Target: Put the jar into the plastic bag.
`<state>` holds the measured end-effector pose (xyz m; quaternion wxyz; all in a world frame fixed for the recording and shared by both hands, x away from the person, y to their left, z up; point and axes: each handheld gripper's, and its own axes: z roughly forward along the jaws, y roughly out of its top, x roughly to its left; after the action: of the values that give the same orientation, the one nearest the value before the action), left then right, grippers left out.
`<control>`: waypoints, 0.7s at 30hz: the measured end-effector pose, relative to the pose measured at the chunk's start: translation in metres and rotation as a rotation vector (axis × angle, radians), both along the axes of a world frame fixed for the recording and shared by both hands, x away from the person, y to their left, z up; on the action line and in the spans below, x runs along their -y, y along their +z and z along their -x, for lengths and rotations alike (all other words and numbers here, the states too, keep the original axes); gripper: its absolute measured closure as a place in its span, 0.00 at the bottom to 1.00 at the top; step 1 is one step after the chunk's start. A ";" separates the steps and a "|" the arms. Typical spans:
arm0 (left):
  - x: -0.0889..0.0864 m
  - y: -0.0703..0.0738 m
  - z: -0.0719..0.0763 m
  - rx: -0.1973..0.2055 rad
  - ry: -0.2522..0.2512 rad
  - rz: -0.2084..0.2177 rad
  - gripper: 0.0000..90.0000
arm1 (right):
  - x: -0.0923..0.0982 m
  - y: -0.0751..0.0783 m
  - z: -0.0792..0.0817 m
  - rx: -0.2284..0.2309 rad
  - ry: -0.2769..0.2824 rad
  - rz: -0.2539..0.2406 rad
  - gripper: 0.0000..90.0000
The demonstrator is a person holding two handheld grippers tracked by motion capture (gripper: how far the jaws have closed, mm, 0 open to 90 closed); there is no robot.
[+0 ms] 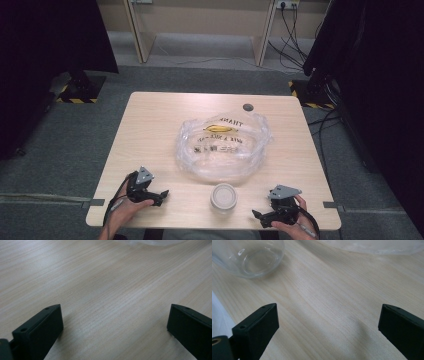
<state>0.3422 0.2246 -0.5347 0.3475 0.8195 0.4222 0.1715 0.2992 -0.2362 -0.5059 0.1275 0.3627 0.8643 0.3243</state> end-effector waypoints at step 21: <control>0.000 0.000 0.000 0.000 0.000 0.000 0.00 | -0.010 0.015 0.006 0.035 0.037 -0.006 0.04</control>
<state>0.3422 0.2246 -0.5347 0.3475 0.8195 0.4222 0.1716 0.2929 -0.2263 -0.4909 0.1356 0.3411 0.8676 0.3354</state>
